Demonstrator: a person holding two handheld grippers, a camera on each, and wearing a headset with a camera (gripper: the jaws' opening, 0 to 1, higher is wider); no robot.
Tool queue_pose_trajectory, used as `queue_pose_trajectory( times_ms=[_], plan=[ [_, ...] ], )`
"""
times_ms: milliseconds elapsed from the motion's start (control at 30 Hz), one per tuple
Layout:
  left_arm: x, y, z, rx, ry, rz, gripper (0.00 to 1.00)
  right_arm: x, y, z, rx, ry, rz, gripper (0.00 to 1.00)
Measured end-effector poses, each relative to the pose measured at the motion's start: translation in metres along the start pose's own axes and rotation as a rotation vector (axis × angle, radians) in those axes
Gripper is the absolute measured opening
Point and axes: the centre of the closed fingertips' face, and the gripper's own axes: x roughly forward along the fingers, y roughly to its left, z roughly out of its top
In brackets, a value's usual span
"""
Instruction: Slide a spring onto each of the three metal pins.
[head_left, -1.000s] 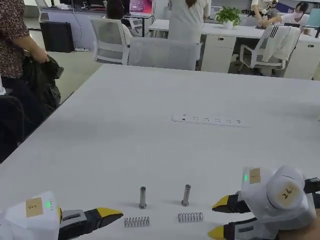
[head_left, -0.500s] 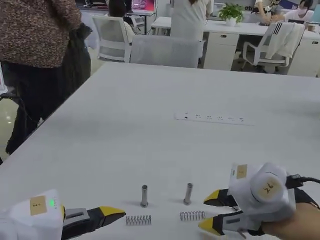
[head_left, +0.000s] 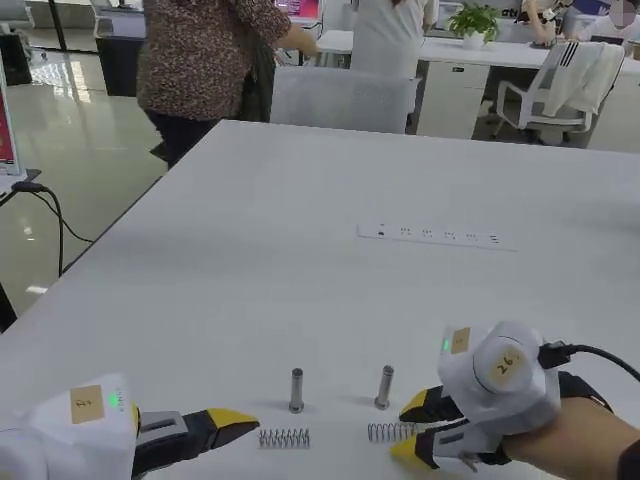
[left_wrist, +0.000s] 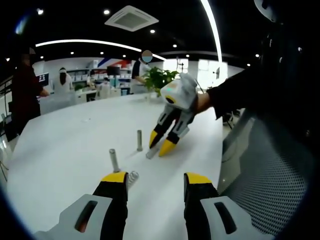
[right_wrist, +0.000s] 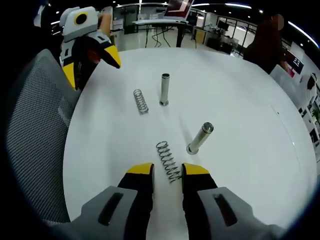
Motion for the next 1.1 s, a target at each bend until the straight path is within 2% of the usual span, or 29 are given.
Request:
queue_pose_trajectory(
  times_ms=[233, 600, 800, 1100],
  plan=[
    [0.002, 0.000, 0.001, 0.005, 0.002, -0.007, 0.38, -0.001, 0.008, -0.002, 0.006, 0.004, 0.022, 0.09],
    [0.004, -0.002, 0.002, 0.016, 0.003, -0.019, 0.37, -0.004, 0.017, -0.002, -0.016, 0.014, 0.022, 0.08],
    [0.007, -0.003, 0.006, 0.028, 0.001, -0.031, 0.36, -0.016, 0.025, 0.009, -0.041, -0.009, 0.020, 0.08],
    [0.015, -0.008, 0.014, 0.059, 0.002, -0.070, 0.32, -0.033, 0.045, 0.033, -0.123, -0.043, 0.050, 0.08]
  ],
)
